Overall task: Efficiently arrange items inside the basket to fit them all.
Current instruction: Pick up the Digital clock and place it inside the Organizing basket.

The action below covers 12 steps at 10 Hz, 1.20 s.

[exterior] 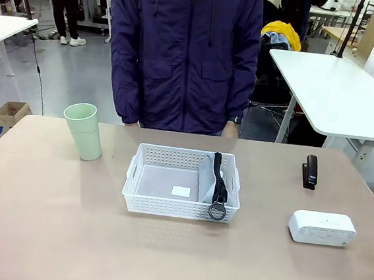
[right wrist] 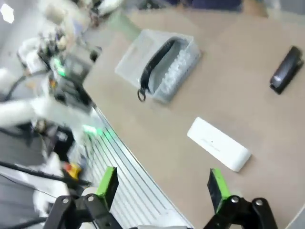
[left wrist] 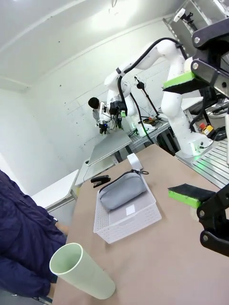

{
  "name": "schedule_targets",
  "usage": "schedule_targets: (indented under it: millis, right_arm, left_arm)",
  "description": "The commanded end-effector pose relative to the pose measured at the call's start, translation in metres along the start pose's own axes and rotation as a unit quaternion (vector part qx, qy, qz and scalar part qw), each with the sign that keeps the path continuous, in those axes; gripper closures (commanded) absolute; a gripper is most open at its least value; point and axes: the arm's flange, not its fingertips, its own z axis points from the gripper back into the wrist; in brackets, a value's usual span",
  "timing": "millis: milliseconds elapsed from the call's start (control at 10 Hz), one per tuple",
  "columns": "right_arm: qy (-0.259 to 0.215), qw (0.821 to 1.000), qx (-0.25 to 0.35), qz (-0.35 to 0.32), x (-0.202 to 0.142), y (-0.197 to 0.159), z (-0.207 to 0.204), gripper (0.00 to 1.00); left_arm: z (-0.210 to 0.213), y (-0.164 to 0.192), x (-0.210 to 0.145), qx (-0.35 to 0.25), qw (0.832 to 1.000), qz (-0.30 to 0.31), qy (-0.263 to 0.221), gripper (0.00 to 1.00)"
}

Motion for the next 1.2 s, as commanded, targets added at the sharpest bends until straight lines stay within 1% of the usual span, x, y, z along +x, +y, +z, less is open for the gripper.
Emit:
schedule_targets:
  millis: [0,100,200,300,400,500,600,700,800,900,1000,1100]
  right_arm:
    - [0.066,0.984,-0.062,0.151,0.002,0.019,-0.045,0.0]
    - [0.111,0.971,-0.079,0.195,0.009,0.027,-0.064,0.0]
    - [0.132,0.966,-0.086,0.203,0.017,0.032,-0.079,0.0]
    - [0.126,0.974,-0.123,0.144,0.026,0.032,-0.096,0.0]
    - [0.142,0.974,-0.128,0.121,0.028,0.035,-0.113,0.0]
    - [0.14,0.972,-0.164,0.093,0.026,0.038,-0.123,0.0]
    - [0.136,0.971,-0.176,0.088,0.023,0.041,-0.129,0.0]
    - [0.137,0.967,-0.195,0.086,0.021,0.042,-0.135,0.0]
    - [0.125,0.967,-0.212,0.062,0.021,0.038,-0.138,0.0]
    - [0.094,0.969,-0.228,0.035,0.026,0.035,-0.123,0.0]
    - [0.144,0.968,-0.188,0.085,0.079,0.033,-0.111,0.0]
    - [0.144,0.968,-0.188,0.085,0.079,0.033,-0.111,0.0]
  left_arm:
    - [0.002,-0.001,0.001,-0.008,1.0,-0.012,-0.004,0.0]
    - [0.002,-0.001,0.001,-0.008,1.0,-0.012,-0.004,0.0]
    - [0.002,-0.001,0.001,-0.008,1.0,-0.012,-0.004,0.0]
    - [0.002,-0.001,0.001,-0.008,1.0,-0.012,-0.004,0.0]
    - [0.002,-0.001,0.001,-0.008,1.0,-0.012,-0.004,0.0]
    - [0.002,-0.001,0.001,-0.008,1.0,-0.012,-0.004,0.0]
    - [0.002,-0.001,0.001,-0.008,1.0,-0.012,-0.004,0.0]
    - [0.002,-0.001,0.001,-0.008,1.0,-0.012,-0.004,0.0]
    - [0.002,-0.001,0.001,-0.008,1.0,-0.012,-0.004,0.0]
    - [0.002,-0.001,0.001,-0.008,1.0,-0.012,-0.004,0.0]
    - [0.002,-0.001,0.001,-0.008,1.0,-0.012,-0.004,0.0]
    - [0.002,-0.001,0.001,-0.008,1.0,-0.012,-0.004,0.0]
